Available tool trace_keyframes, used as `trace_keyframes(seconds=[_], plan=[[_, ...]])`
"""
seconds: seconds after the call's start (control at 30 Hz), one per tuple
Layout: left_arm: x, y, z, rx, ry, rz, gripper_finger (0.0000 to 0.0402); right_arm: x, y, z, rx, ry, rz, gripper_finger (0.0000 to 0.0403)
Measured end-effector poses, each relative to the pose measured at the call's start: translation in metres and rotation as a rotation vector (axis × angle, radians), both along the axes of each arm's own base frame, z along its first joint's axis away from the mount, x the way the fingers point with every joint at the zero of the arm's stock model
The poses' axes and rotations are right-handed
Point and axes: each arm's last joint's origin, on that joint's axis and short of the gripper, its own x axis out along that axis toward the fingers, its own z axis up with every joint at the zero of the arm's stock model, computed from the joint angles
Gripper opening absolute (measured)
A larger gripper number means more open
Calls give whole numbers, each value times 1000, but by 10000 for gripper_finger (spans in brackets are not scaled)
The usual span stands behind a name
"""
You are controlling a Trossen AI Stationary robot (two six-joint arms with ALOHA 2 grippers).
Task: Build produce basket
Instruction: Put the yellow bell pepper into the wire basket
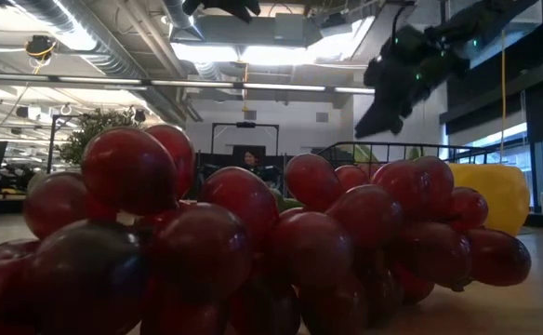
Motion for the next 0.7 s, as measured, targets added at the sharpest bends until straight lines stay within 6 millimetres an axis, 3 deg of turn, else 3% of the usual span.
trace_keyframes(seconds=[0.43, 0.53, 0.7], plan=[[-7, 10, -11, -184, 3, 124, 110, -12, 39, 89, -170, -49, 185, 129], [-7, 11, -12, -207, 2, 104, 108, -19, 52, 99, -161, -39, 217, 129], [-6, 14, -12, -251, 4, 53, 110, -32, 72, 98, -69, 74, 275, 129]])
